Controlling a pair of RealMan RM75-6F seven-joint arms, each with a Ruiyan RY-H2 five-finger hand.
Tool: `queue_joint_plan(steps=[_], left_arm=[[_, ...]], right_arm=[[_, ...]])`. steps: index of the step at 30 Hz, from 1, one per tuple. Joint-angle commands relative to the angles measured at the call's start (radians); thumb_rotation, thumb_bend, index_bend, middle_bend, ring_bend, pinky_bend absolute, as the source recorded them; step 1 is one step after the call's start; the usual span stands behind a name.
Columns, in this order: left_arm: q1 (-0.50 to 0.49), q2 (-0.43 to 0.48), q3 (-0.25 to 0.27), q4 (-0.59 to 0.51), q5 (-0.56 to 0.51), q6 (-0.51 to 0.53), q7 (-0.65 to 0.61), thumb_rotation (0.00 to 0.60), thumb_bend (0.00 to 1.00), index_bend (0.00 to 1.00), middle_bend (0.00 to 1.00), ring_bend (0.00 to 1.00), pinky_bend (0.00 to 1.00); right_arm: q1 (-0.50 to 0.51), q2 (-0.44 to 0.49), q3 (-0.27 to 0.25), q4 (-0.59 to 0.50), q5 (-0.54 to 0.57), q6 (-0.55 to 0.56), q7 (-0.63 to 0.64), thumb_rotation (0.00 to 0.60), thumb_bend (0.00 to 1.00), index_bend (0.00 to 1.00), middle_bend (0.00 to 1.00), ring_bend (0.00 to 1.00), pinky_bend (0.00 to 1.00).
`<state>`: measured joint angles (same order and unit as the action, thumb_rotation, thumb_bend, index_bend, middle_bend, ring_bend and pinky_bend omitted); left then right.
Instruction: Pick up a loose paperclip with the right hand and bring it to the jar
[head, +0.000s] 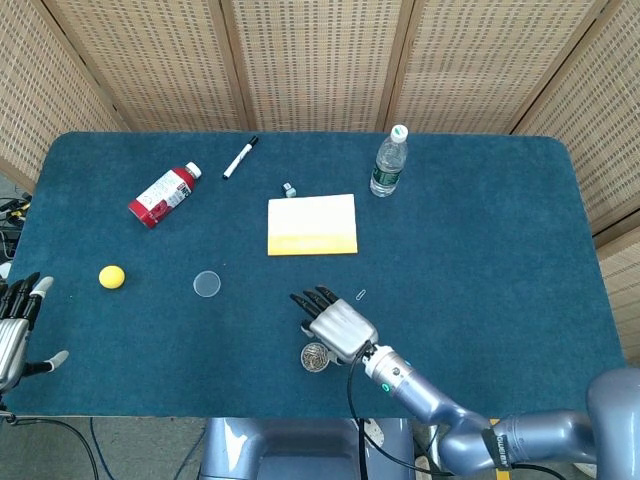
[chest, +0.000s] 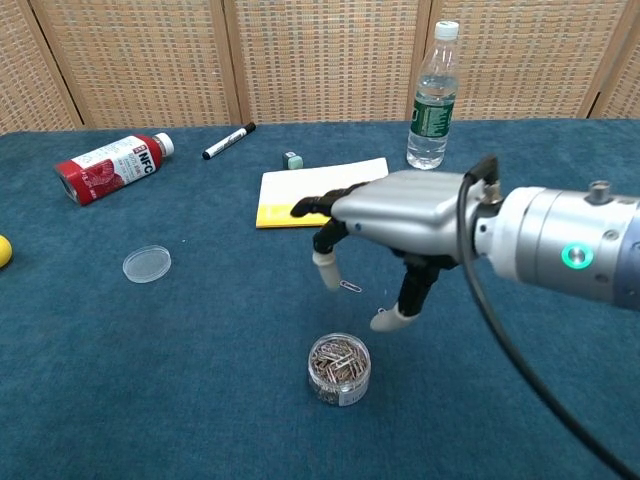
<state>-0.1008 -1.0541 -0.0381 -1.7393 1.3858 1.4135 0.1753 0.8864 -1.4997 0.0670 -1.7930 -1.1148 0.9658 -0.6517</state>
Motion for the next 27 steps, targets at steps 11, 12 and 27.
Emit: queue_joint_plan(steps=[11, 12, 27], left_arm=[[0.008, -0.003, 0.007, 0.008, 0.032, 0.021, -0.024, 0.600, 0.00, 0.00, 0.00, 0.00, 0.00], [0.008, -0.004, 0.007, 0.009, 0.032, 0.021, -0.026, 0.600, 0.00, 0.00, 0.00, 0.00, 0.00], [0.025, -0.012, 0.018, 0.007, 0.068, 0.057, -0.009, 0.600, 0.00, 0.00, 0.00, 0.00, 0.00]], right_arm=[[-0.353, 0.244, -0.162, 0.185, -0.261, 0.390, 0.291, 0.600, 0.00, 0.00, 0.00, 0.00, 0.01], [-0.378, 0.255, -0.169, 0.183, -0.259, 0.408, 0.311, 0.600, 0.00, 0.00, 0.00, 0.00, 0.00], [-0.587, 0.302, -0.152, 0.175, -0.324, 0.591, 0.561, 0.600, 0.00, 0.00, 0.00, 0.00, 0.00]])
